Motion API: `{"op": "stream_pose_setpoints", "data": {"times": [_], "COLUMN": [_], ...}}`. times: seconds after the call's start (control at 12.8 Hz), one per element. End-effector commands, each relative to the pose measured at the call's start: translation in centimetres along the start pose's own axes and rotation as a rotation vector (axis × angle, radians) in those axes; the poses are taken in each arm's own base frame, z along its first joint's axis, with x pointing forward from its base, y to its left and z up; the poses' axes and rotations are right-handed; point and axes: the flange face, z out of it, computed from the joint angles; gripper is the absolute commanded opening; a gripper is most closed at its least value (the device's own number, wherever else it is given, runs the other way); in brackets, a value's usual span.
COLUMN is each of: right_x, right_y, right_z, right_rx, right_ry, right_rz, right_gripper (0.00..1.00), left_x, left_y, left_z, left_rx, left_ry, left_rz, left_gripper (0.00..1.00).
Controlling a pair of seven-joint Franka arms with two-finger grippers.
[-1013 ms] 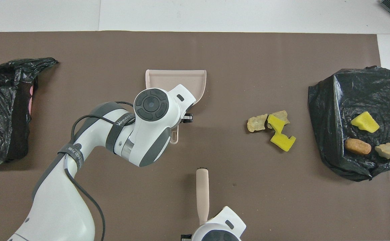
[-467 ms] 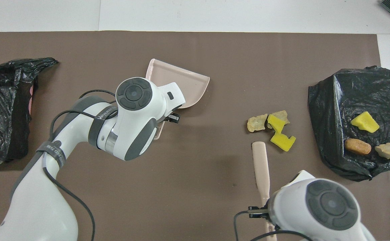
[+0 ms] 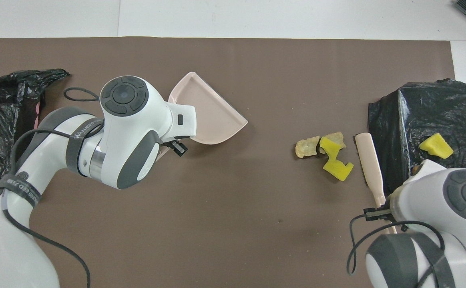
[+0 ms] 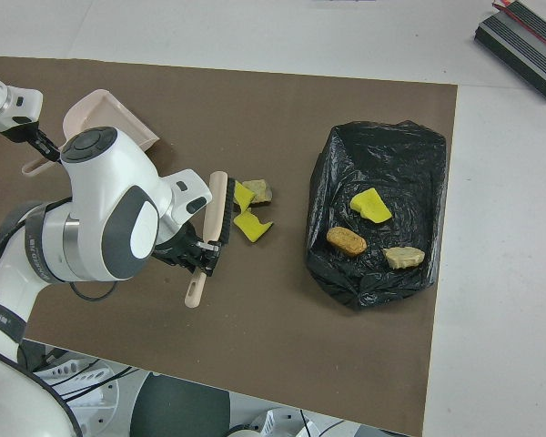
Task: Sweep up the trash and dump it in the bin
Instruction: 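Lift the brush with the right gripper toward the yellow trash pieces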
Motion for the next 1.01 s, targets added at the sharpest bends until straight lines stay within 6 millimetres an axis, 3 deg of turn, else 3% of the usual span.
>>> {"op": "stream_pose_setpoints", "data": {"times": [0.0,0.16,0.31,0.55,0.78,0.93], "right_x": [3.1,4.5,5.6,6.2,6.5,6.9], "right_y": [1.4,1.5,0.3,-0.2,-2.8,-5.2], "right_z": [3.4,5.0,6.7,7.8,9.9,9.8], "right_rx": [-0.066,-0.056,-0.037,-0.022,0.006,0.049], "right_ry": [-0.014,-0.002,0.002,0.015,-0.034,-0.036], "right_rz": [-0.059,-0.058,-0.022,-0.027,-0.036,-0.025], "right_gripper": [0.00,0.00,0.00,0.00,0.00,0.00], "left_x": [-0.6,-0.4,-0.1,-0.6,-0.5,-1.5], "left_y": [0.4,1.5,3.8,4.3,6.8,8.2], "left_z": [0.1,0.6,1.9,2.4,2.7,3.3], "left_rx": [-0.016,-0.022,-0.012,-0.019,-0.014,0.018], "left_ry": [-0.002,-0.015,-0.019,-0.033,-0.037,-0.053], "left_rz": [0.143,0.178,0.272,0.335,0.419,0.455], "left_gripper": [0.00,0.00,0.00,0.00,0.00,0.00]}}
